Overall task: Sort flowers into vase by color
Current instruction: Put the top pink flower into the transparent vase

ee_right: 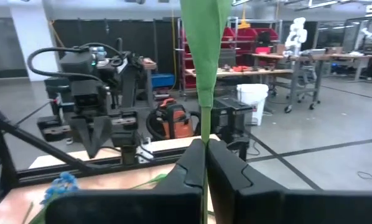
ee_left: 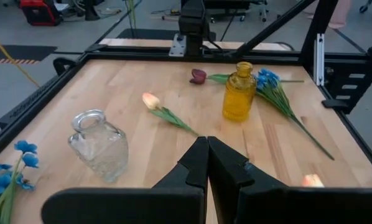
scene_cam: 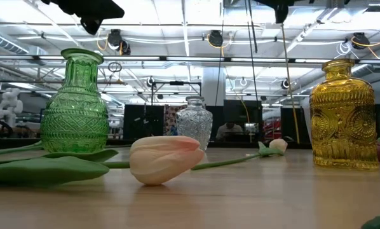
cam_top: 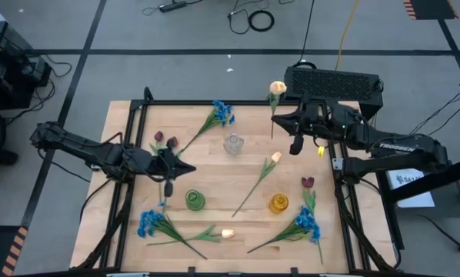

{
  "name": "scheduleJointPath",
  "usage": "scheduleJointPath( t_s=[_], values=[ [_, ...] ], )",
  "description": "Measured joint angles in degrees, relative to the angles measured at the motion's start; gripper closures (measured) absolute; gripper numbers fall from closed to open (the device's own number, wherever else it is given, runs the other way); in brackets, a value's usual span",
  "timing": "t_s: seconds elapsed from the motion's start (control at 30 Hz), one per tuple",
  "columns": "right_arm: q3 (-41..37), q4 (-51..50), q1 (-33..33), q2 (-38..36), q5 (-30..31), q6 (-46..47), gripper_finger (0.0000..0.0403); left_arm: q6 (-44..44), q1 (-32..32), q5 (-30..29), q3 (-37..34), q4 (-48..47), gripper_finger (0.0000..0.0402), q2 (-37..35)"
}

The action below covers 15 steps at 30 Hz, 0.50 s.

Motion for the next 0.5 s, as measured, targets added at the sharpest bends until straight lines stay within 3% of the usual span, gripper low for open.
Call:
scheduleJointPath(
  t_s=[0.23,0.4,0.5],
  values=[
    [0.02,4.71,2.78,2.76,0.00,0.61,0.0402,1.80,0.15,-0.10,0.00,6.13,0.0391,2.89],
    [0.02,13.11,4.91,7.20,-0.02,1.47,0.0402,12.41,0.16,0.07,0.00,18.46,0.0391,3.40],
    [0.02,18.14,6.17,10.52,0.00,1.51,0.0402,13.59,0.61,-2.44,0.04,28.31,0.0391,3.38]
  ],
)
